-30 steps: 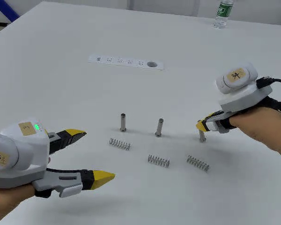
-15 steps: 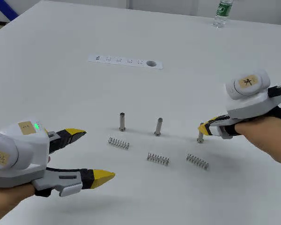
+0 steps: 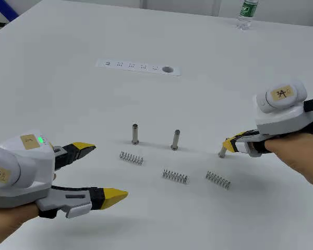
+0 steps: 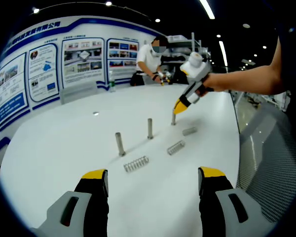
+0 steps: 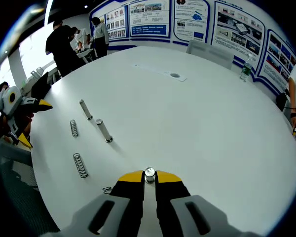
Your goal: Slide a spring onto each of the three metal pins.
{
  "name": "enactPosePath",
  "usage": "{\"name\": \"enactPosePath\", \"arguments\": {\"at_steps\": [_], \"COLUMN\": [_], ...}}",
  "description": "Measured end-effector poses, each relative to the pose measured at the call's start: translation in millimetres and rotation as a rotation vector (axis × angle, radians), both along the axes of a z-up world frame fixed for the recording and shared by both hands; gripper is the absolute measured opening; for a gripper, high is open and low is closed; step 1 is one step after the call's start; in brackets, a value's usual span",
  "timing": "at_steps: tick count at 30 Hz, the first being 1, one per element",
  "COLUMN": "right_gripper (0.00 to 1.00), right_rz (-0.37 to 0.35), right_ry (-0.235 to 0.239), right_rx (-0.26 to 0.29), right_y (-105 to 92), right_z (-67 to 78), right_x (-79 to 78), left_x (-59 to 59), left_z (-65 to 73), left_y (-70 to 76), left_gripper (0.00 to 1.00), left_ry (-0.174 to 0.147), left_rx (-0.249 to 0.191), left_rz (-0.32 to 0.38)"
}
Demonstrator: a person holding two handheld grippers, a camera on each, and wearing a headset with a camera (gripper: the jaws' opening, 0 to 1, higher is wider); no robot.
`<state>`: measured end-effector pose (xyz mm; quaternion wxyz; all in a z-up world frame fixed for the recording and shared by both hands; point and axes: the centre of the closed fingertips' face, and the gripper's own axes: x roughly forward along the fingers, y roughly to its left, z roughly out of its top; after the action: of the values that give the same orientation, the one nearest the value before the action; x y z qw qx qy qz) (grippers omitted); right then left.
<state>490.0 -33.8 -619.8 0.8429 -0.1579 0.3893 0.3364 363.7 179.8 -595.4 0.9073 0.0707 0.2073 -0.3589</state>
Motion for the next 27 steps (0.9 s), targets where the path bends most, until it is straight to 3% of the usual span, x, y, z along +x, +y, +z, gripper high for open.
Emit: {"name": "enactPosePath", "arguments": {"at_steps": [27], "right_gripper": [0.13], "right_rz": [0.024], "right_ry": [-0.02], "right_rx": [-0.004], "right_y": [-3.9], "right_z": [3.7], "right_x": [-10.1], "left_x": [1.0], "left_z": [0.2], "left_y": [-2.3], "left_gripper": [0.76], "left_ry": [-0.001], "left_rx": [-0.002], "left_rz": [-0.006]}}
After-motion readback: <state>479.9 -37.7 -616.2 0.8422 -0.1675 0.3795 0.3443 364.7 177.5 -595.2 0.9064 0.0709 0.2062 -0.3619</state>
